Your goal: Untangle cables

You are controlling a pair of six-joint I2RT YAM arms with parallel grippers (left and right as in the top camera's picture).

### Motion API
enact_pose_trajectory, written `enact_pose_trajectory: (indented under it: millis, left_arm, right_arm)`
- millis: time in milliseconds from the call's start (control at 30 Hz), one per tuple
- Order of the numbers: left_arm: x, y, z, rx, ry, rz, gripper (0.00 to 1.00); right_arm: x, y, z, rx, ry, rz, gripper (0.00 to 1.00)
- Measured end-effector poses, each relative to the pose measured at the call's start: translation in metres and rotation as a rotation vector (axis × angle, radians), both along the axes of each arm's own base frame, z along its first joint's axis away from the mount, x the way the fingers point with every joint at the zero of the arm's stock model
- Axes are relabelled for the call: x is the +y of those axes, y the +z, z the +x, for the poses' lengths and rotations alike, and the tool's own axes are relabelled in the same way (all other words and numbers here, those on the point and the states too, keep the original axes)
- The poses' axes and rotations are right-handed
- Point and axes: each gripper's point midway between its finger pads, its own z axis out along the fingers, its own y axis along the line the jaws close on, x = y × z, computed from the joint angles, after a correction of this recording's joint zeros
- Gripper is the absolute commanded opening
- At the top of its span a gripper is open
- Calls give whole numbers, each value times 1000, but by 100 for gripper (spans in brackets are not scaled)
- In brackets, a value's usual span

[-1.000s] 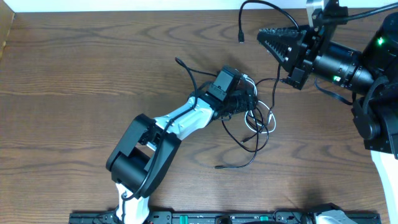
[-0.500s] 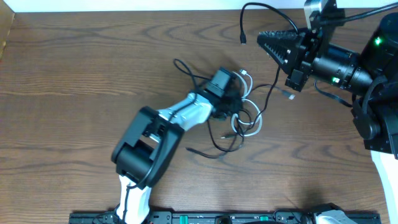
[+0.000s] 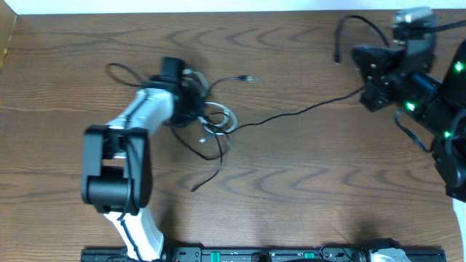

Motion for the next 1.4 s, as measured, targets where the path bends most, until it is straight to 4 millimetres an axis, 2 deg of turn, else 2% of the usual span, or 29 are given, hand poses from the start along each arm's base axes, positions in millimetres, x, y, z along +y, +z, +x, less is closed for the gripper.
enact_pose_trajectory:
  millis: [67, 200, 433, 667, 867, 1100, 1200, 1400]
  left_arm:
    - [30, 0, -1, 14, 55, -2, 7]
    - [77, 0, -7, 34, 132, -38, 7]
    - [136, -1, -24, 54, 245, -74, 8]
    - [162, -1, -31, 47, 307, -94, 7]
    - [186, 0, -38, 39, 371, -114, 8]
    - [233, -1, -55, 32, 502, -109, 7]
    - [247, -2, -63, 34, 545, -106, 7]
    - [247, -4, -64, 35, 542, -95, 7]
  right_arm:
    - [-22, -9, 4, 35, -102, -28, 1]
    - [-68, -27, 11, 99, -313, -88, 1]
    - [-128, -48, 11, 185, -576, -157, 1]
    - [-201, -53, 2, 214, -886, -198, 1]
    - [-248, -44, -4, 175, -1051, -181, 1]
    - [-307, -33, -15, 111, -1235, -165, 1]
    - [-318, -37, -12, 115, -1239, -146, 1]
    - [-318, -79, 15, 234, -1121, -69, 1]
